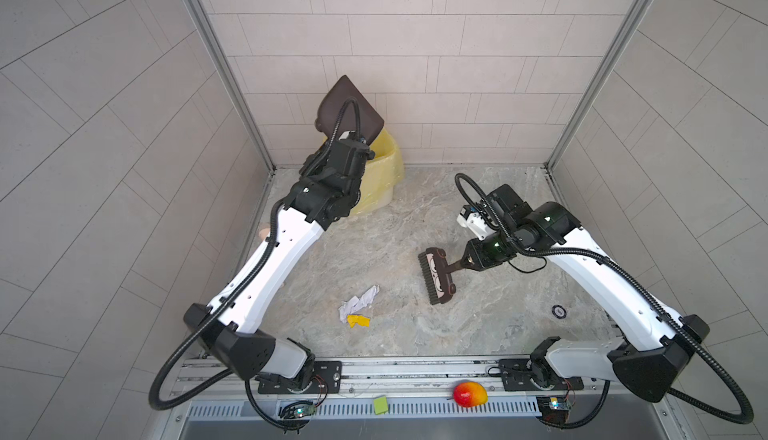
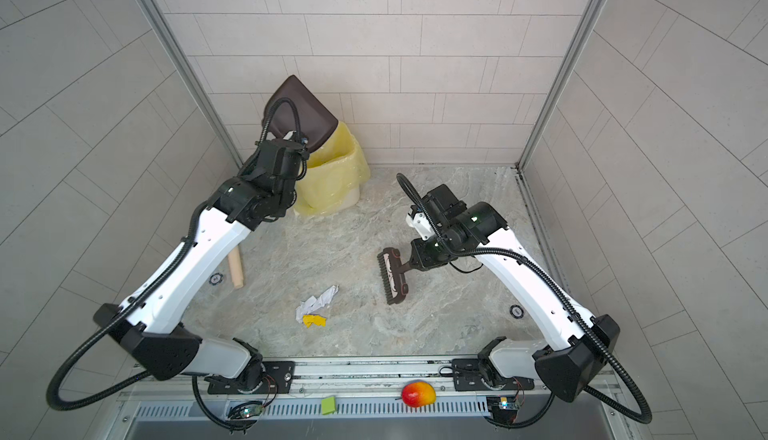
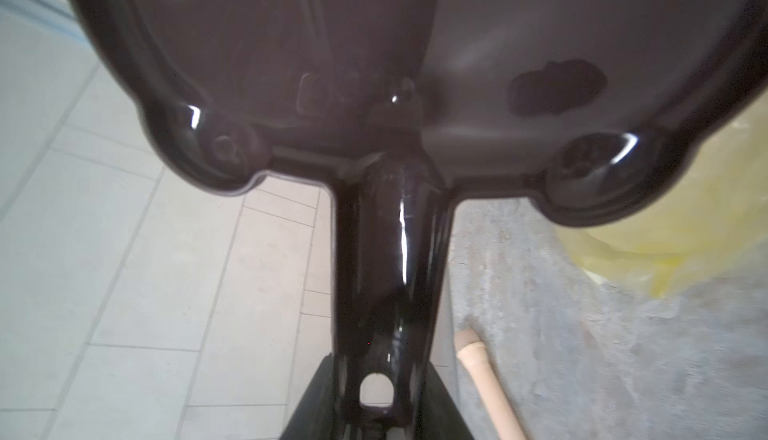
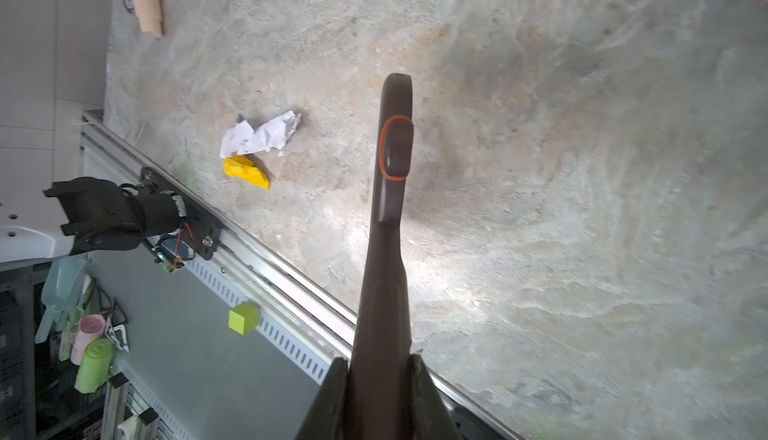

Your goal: Sweep away the paper scraps from the table

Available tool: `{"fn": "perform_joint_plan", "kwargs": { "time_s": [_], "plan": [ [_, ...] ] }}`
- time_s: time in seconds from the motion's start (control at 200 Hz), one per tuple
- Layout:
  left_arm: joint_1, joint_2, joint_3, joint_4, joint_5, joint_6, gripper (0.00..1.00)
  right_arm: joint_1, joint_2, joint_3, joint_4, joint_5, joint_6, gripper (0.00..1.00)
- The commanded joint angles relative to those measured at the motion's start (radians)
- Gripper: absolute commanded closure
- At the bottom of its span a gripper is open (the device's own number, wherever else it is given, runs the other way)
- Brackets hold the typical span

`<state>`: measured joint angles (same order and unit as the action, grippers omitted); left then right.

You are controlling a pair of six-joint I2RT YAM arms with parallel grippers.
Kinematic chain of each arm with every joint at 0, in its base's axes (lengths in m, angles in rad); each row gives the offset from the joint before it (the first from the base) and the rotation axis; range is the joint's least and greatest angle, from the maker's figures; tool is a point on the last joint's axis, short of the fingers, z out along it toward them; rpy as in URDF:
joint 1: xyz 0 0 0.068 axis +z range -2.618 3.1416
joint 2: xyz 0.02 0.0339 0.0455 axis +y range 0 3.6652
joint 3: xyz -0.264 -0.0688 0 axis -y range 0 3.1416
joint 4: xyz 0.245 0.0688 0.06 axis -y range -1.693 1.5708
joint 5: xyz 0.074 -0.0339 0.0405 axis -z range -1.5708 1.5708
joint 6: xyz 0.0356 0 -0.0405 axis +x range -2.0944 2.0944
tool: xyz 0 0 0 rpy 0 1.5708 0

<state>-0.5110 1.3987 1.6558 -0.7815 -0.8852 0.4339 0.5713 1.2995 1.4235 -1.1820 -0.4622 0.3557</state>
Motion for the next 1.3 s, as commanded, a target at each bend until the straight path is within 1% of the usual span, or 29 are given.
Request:
{"fn": "perform_joint_plan", "kwargs": {
  "time_s": [0.0,0.145,0.28,0.435,0.535,0.645,0.811,0.946,1.126,1.296],
  "plan": [
    [0.006,-0.081,-0.110,-0.169,0.123,-0.298,1.00,0.078,0.014,-0.001,0.174,-0.053,0.113,1.00],
    [0.027,-0.155,-0.224,-0.215,0.182,-0.403,1.00,0.185,0.077,0.024,0.312,-0.105,0.173,1.00],
    [0.070,-0.213,-0.293,-0.229,0.239,-0.460,1.00,0.253,0.175,0.110,0.334,-0.171,0.173,1.00],
    [0.133,-0.262,-0.326,-0.222,0.302,-0.468,1.00,0.330,0.308,0.222,0.328,-0.214,0.159,1.00],
    [0.169,-0.276,-0.323,-0.232,0.319,-0.461,1.00,0.370,0.398,0.298,0.317,-0.249,0.149,1.00],
    [0.191,-0.294,-0.324,-0.235,0.327,-0.453,1.00,0.404,0.494,0.394,0.275,-0.256,0.132,1.00],
    [0.209,-0.310,-0.331,-0.246,0.334,-0.447,1.00,0.430,0.606,0.508,0.226,-0.244,0.128,1.00],
    [0.216,-0.322,-0.341,-0.247,0.347,-0.448,1.00,0.437,0.654,0.540,0.197,-0.215,0.129,1.00],
    [0.218,-0.317,-0.348,-0.245,0.357,-0.455,1.00,0.427,0.658,0.521,0.154,-0.158,0.114,1.00],
    [0.217,-0.312,-0.351,-0.237,0.385,-0.453,1.00,0.382,0.604,0.434,0.153,-0.126,0.112,1.00]
  ]
}}
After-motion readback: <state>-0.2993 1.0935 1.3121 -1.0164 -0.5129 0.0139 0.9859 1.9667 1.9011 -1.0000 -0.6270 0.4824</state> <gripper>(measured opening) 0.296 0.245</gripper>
